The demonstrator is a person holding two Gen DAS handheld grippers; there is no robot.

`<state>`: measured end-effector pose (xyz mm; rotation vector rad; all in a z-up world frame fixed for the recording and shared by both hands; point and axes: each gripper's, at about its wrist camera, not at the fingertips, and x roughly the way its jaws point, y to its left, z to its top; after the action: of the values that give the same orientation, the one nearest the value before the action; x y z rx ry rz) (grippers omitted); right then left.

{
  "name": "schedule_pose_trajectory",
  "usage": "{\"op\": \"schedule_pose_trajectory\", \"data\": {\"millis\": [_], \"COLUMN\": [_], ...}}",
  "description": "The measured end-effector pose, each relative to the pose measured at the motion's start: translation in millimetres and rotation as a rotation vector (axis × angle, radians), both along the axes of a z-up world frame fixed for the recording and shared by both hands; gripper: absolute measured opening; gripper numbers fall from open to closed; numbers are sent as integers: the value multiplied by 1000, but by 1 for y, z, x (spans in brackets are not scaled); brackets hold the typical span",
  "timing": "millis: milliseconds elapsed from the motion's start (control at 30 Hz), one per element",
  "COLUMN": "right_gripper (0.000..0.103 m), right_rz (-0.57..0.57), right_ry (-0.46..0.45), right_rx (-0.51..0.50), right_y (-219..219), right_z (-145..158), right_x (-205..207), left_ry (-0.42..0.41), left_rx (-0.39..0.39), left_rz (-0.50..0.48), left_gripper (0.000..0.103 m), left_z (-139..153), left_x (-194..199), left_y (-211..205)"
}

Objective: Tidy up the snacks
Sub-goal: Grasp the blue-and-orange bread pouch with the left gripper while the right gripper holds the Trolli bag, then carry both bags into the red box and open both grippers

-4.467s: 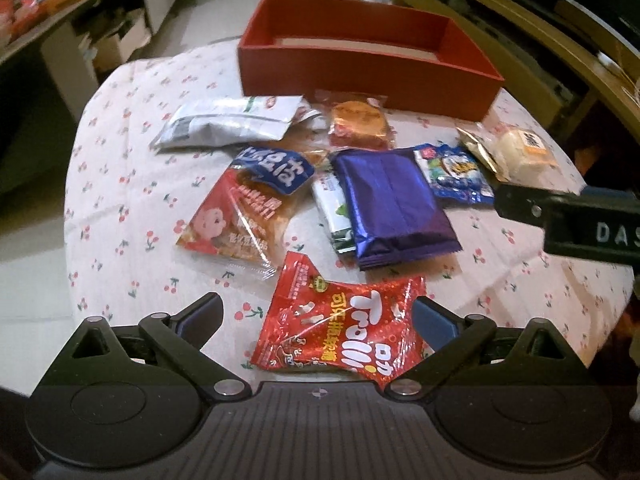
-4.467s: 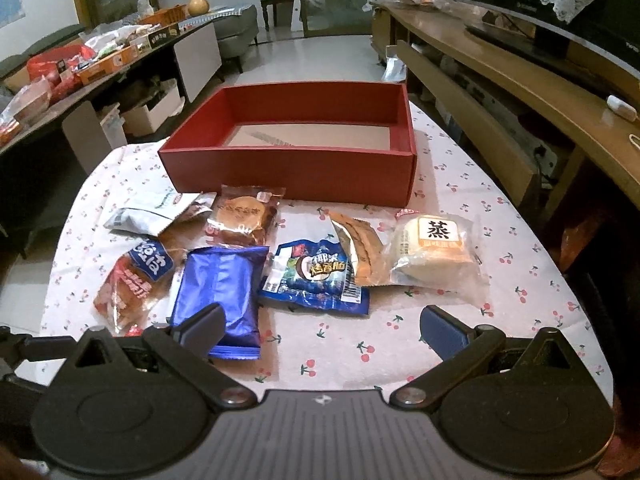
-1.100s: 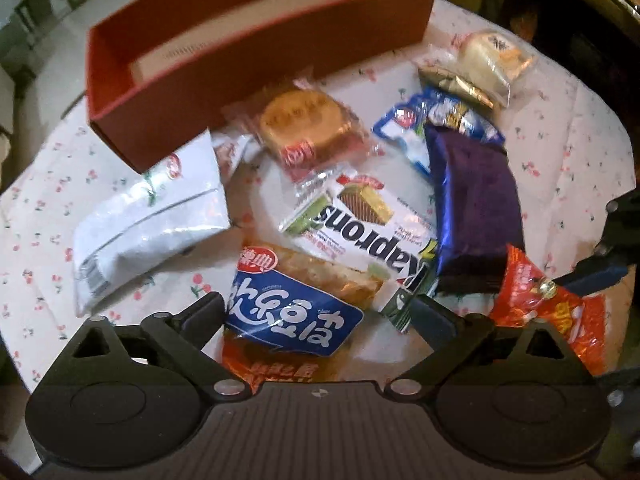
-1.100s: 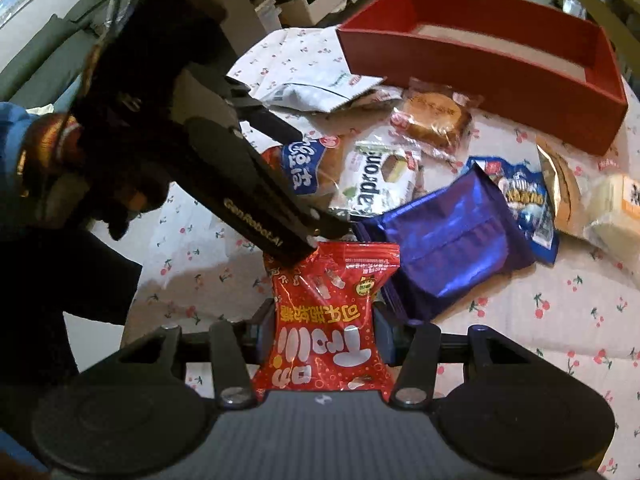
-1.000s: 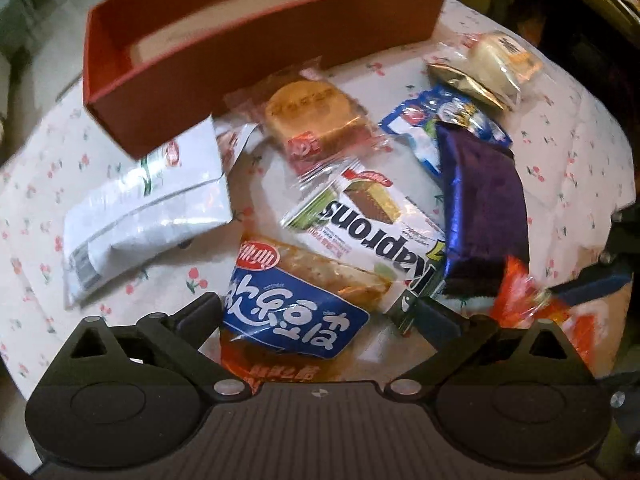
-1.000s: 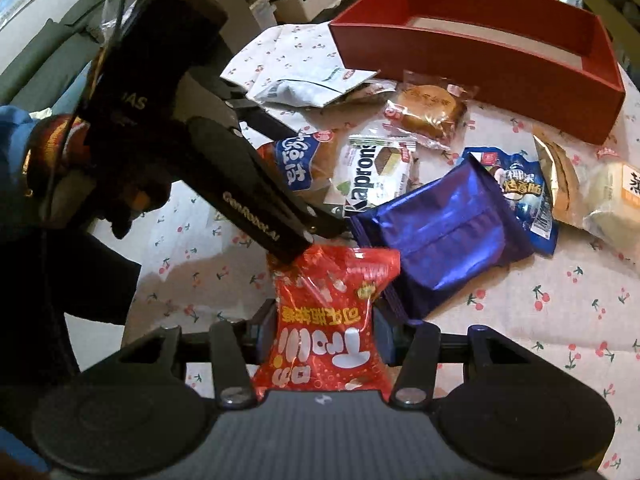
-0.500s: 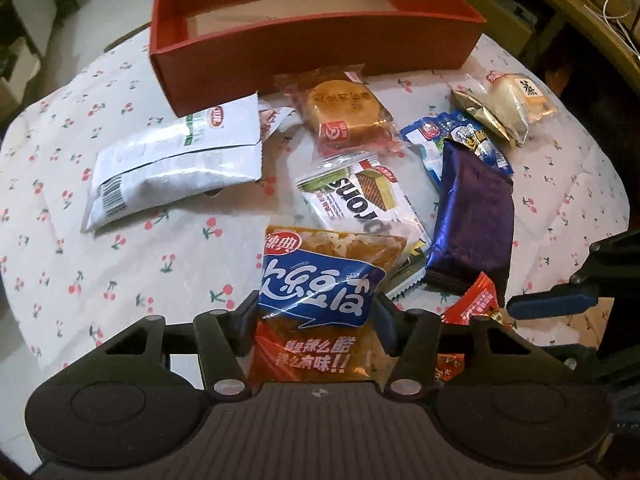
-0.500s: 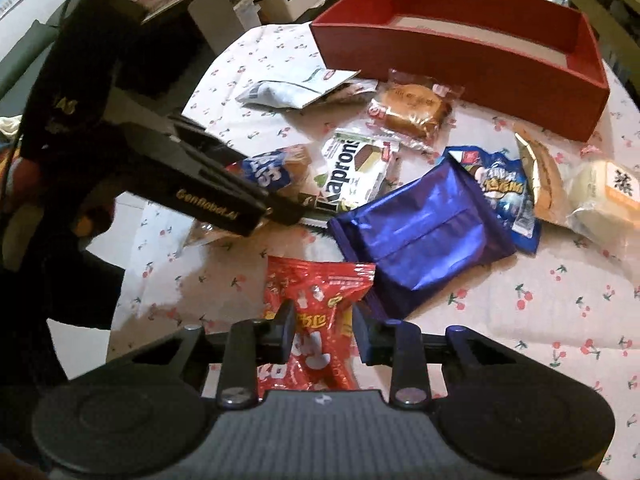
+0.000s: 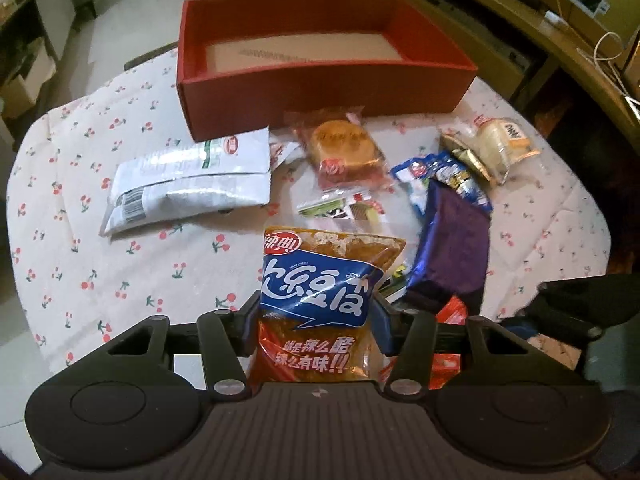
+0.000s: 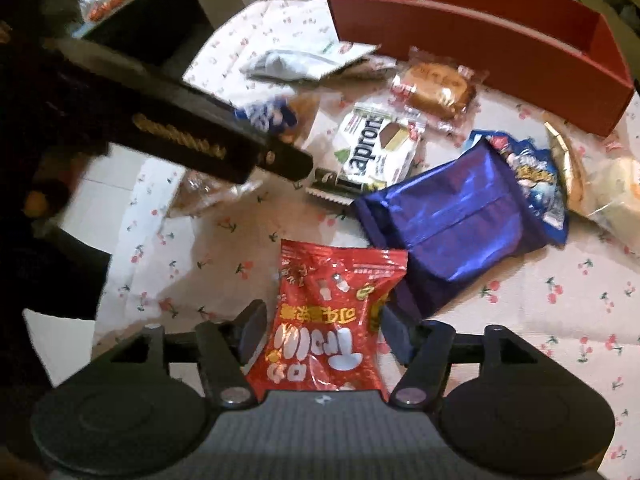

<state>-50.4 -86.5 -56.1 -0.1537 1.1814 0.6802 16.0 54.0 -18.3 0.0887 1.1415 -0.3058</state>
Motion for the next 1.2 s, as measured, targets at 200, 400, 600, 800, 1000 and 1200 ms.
{"op": "schedule_pose_trajectory", "data": {"millis": [200, 400, 600, 800, 1000, 1200], "right_gripper": [67, 64, 63, 63, 63, 63], "right_rz": [10, -51, -117, -183, -296, -387], "right_ry": [-88, -84, -117, -188, -233, -251], "right_rx": [-66, -4, 84, 162, 234, 251], "right_y": [9, -8, -27, -44, -62, -73], "right_z": [1, 15, 39, 66, 86, 95], "right_x": [-12, -18, -26, -37, -17, 30], "left_ry": [-3, -22, -35, -69, -131, -150], "left_rx": [-8, -23, -47, -70, -83, -146], "left_rz": [8, 22, 48, 130, 102, 119], "left_gripper": [60, 60, 60, 60, 61, 61], "left_z": [2, 9, 16, 36, 62, 65], "left_x": [-3, -5, -17, -26, -12, 29], "left_y": [2, 1, -5, -2, -13, -18]}}
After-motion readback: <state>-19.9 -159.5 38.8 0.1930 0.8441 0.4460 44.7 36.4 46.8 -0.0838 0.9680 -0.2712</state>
